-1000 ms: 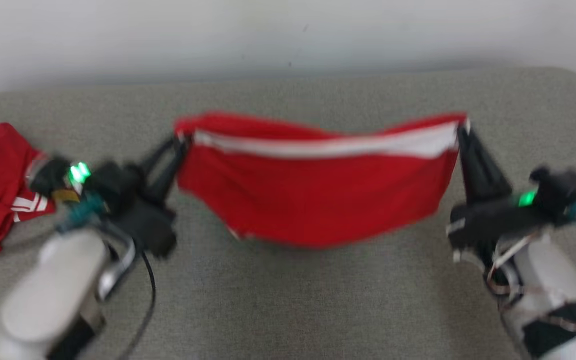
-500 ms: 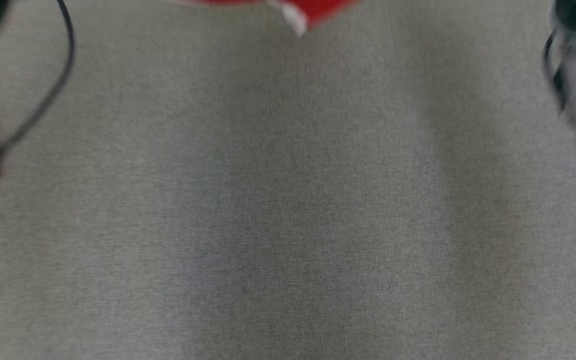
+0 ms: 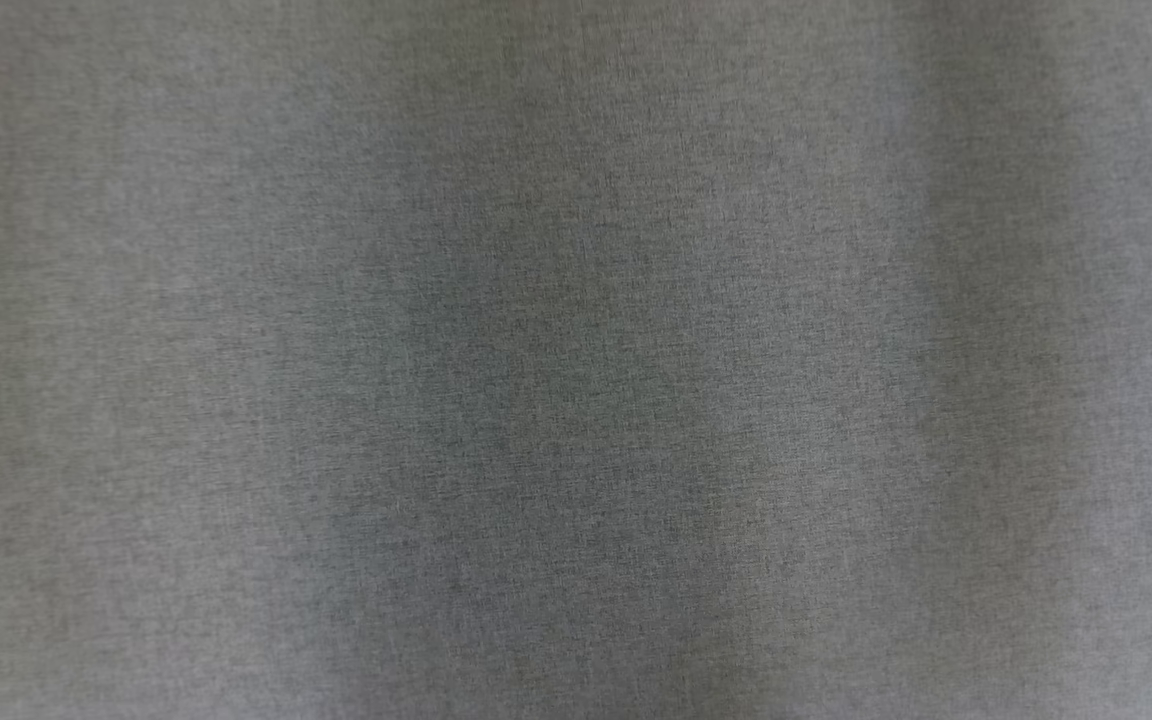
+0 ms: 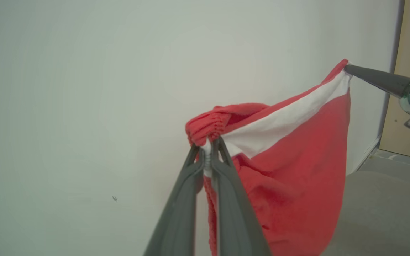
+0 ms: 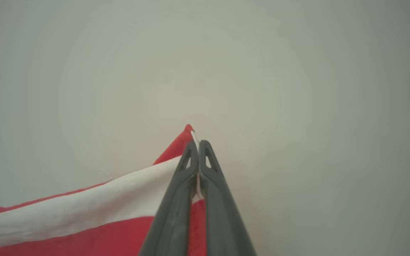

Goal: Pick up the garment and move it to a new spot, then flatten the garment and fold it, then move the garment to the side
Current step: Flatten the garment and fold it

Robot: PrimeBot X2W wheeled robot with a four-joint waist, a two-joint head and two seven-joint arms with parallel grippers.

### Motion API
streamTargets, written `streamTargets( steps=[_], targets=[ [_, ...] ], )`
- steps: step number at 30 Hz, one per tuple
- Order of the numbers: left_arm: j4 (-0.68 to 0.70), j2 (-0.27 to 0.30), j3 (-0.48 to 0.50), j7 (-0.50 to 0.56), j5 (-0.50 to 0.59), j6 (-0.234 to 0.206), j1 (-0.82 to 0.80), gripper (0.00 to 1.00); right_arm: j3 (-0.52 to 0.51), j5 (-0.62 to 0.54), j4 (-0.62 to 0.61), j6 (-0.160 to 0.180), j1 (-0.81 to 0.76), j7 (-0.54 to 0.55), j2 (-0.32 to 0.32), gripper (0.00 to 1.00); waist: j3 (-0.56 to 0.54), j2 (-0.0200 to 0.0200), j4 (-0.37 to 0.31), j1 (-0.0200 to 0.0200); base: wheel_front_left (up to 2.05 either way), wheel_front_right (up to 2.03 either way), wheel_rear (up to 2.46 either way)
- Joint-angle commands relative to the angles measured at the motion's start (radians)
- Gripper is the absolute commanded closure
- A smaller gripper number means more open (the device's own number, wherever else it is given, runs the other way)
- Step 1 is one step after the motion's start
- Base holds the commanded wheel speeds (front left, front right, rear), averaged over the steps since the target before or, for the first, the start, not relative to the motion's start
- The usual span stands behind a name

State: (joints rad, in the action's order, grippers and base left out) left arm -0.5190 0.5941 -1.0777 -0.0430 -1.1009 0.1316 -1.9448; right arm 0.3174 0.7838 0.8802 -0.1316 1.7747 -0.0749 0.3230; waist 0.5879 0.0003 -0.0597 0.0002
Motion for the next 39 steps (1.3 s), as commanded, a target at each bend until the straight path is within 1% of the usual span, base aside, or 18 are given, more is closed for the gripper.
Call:
streamTargets(
  steps=[1, 4, 5, 10, 13, 17, 21, 24, 26, 29, 31, 33, 37, 38, 39],
  targets=[
    [-0.007, -0.006, -0.01, -0.015, -0.018, -0.002, -0.014, 1.0, 0.004, 0.004, 0.011, 0.002, 0.012, -0.008, 0.004, 1.0, 0.015, -0.0003, -0.006, -0.0002, 0.0, 0.0, 0.0],
    [-0.023, -0.005, -0.039, -0.038, -0.063, -0.002, -0.028, 1.0, 0.017, 0.009, 0.04, 0.002, 0.028, -0.016, 0.018, 1.0, 0.02, -0.0003, -0.004, -0.0002, 0.0, 0.0, 0.0],
    [-0.026, 0.0, -0.055, -0.044, -0.061, -0.002, -0.032, 1.0, 0.022, 0.011, 0.048, 0.002, 0.03, -0.019, 0.022, 1.0, 0.022, -0.0003, -0.003, -0.0002, 0.0, 0.0, 0.0],
    [-0.041, 0.009, -0.101, -0.092, -0.117, -0.002, -0.031, 1.0, 0.039, 0.038, 0.075, 0.002, 0.011, -0.038, 0.034, 1.0, 0.027, -0.0003, -0.002, -0.0002, 0.0, 0.0, 0.0],
    [-0.044, 0.008, -0.117, -0.113, -0.125, -0.002, -0.025, 1.0, 0.045, 0.056, 0.075, 0.002, 0.0, -0.048, 0.036, 1.0, 0.028, -0.0003, -0.003, -0.0002, 0.0, 0.0, 0.0],
    [-0.035, 0.019, -0.147, -0.162, -0.143, -0.002, 0.028, 1.0, 0.079, 0.1, 0.031, 0.002, -0.061, -0.082, 0.02, 1.0, 0.008, -0.0003, -0.028, -0.0002, 0.0, 0.0, 0.0],
    [-0.002, 0.017, -0.146, -0.209, -0.16, -0.002, 0.121, 1.0, 0.13, 0.144, -0.042, 0.002, -0.18, -0.118, 0.06, 1.0, -0.023, -0.0003, -0.026, -0.0002, 0.0, 0.0, 0.0],
    [0.027, 0.016, -0.118, -0.221, -0.166, -0.002, 0.233, 1.0, 0.177, 0.185, -0.109, 0.002, -0.298, -0.133, 0.089, 1.0, -0.063, -0.0003, -0.021, -0.0002, 0.0, 0.0, 0.0],
    [0.06, 0.02, -0.034, -0.222, -0.148, -0.004, 0.316, 1.0, 0.201, 0.213, -0.153, 0.002, -0.385, -0.142, 0.115, 1.0, -0.092, -0.0003, -0.018, -0.0002, 0.0, 0.0, 0.0],
    [0.132, 0.016, 0.068, -0.222, -0.089, -0.012, 0.512, 1.0, 0.227, 0.258, -0.216, 0.002, -0.538, -0.16, 0.156, 1.0, -0.143, -0.0003, -0.016, -0.0002, 0.0, 0.0, 0.0],
    [0.188, 0.009, 0.141, -0.221, -0.052, -0.031, 0.642, 1.0, 0.241, 0.282, -0.26, 0.002, -0.64, -0.168, 0.179, 1.0, -0.17, -0.0003, -0.011, -0.0002, 0.0, 0.0, 0.0],
    [0.243, -0.002, 0.189, -0.221, -0.007, -0.041, 0.778, 1.0, 0.25, 0.305, -0.302, 0.002, -0.742, -0.176, 0.2, 1.0, -0.195, -0.0003, -0.002, -0.0002, 0.0, 0.0, 0.0],
    [0.328, -0.053, 0.272, -0.221, 0.069, -0.059, 1.011, 1.0, 0.245, 0.347, -0.376, 0.002, -0.95, -0.186, 0.238, 1.0, -0.238, -0.0003, 0.02, -0.0002, 0.0, 0.0, 0.0],
    [0.353, -0.081, 0.291, -0.221, 0.104, -0.055, 1.122, 1.0, 0.23, 0.368, -0.409, 0.002, -1.044, -0.19, 0.247, 1.0, -0.259, -0.0003, 0.027, -0.0002, 0.0, 0.0, 0.0],
    [0.362, -0.09, 0.291, -0.221, 0.118, -0.051, 1.169, 1.0, 0.221, 0.375, -0.425, 0.002, -1.087, -0.19, 0.251, 1.0, -0.268, -0.0003, 0.029, -0.0002, 0.0, 0.0, 0.0]
  ],
)
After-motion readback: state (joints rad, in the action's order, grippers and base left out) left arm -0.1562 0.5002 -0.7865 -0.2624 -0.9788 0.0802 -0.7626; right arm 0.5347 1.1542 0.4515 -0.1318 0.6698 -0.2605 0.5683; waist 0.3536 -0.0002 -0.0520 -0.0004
